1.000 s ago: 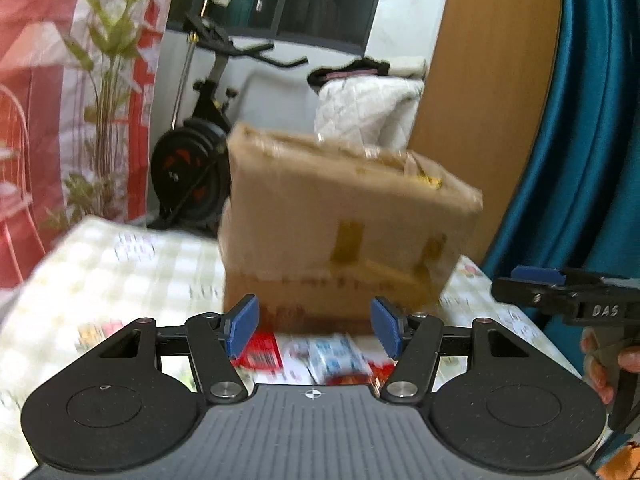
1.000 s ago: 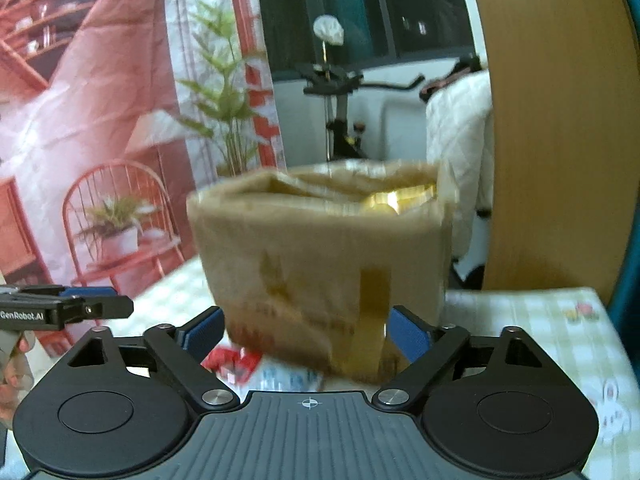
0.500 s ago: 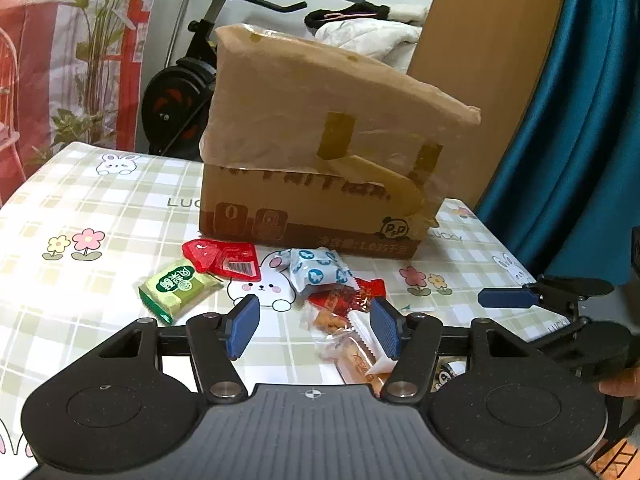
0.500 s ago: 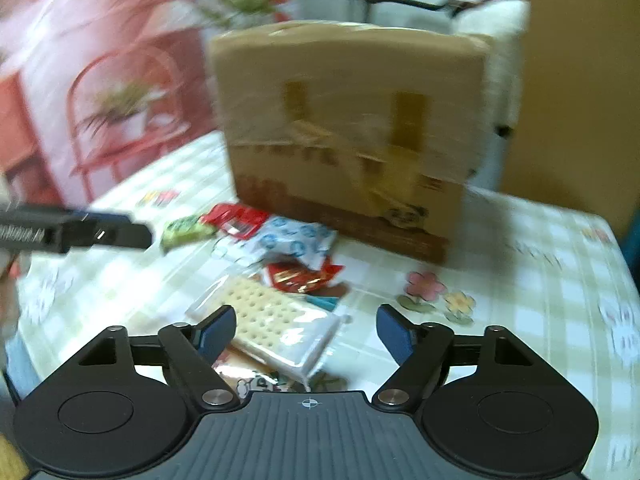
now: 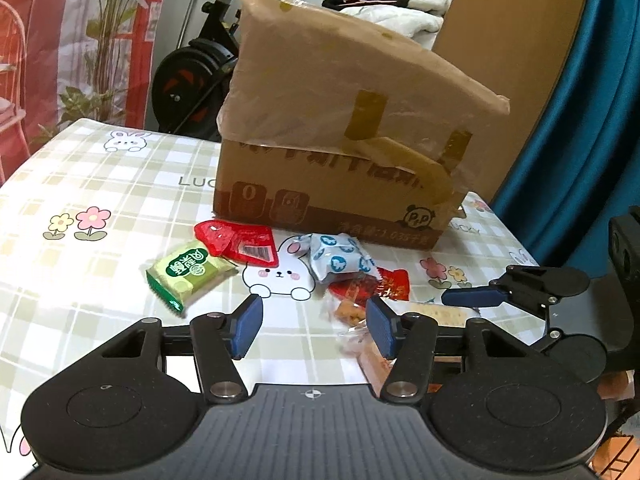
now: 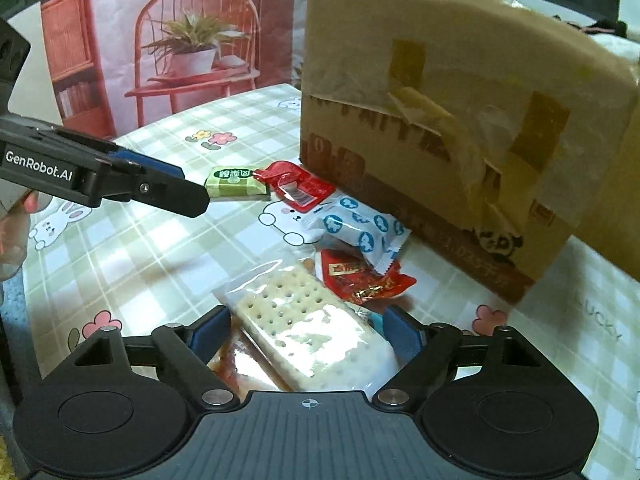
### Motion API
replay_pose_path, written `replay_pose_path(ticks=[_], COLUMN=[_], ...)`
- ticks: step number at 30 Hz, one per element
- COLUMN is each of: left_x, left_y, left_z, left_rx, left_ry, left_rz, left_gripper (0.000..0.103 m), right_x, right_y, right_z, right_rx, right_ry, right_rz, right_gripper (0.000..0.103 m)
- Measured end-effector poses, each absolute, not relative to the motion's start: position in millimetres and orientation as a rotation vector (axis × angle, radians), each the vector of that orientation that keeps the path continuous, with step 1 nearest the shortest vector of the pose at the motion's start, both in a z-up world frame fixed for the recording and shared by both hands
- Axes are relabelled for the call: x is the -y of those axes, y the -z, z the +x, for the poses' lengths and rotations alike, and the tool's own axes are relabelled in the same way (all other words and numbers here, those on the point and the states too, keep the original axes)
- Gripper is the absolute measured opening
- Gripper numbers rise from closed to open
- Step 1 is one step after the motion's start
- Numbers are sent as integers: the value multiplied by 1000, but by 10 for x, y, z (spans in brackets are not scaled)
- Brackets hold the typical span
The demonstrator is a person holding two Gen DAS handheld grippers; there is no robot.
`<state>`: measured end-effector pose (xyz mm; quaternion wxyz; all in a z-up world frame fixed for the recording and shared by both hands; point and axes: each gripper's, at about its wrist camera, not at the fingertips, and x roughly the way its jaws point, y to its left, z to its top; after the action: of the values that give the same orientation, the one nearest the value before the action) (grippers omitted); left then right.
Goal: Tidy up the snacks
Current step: 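Grasp the white cracker packet with the right tool while the left tool reaches a red packet, then close the left tool on the red packet while the right tool lifts the cracker packet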
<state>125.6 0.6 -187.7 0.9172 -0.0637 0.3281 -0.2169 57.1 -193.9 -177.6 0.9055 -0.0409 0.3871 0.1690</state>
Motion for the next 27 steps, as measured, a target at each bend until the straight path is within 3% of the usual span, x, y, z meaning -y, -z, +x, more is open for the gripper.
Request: replay_pose_path(ticks=[3,5,11,22,27], left_x=[-26,-32,83,808,1021], left_y=[1897,1914,1958,2014,2173], left_z=[1290,1316,1412,1804,2022], left_rx=[-681,-689,-708,-760,-823], left_ry=[444,448,473,638,673], left_rz=[-134,-136,-113,1,7], left_gripper=[57,51,48,49,65], right_x=[2036,2092,2365,2940,3103], right_y=[1795,1789,1745,1842,2026], right_z=[546,523,414,301,329], right_rx=[-781,-773,-698,-619,-647], right_ry=[-355,-356,-290,-88,-23], right_rz=[-50,-23,95,244,252], right_gripper=[67,56,43,41,41])
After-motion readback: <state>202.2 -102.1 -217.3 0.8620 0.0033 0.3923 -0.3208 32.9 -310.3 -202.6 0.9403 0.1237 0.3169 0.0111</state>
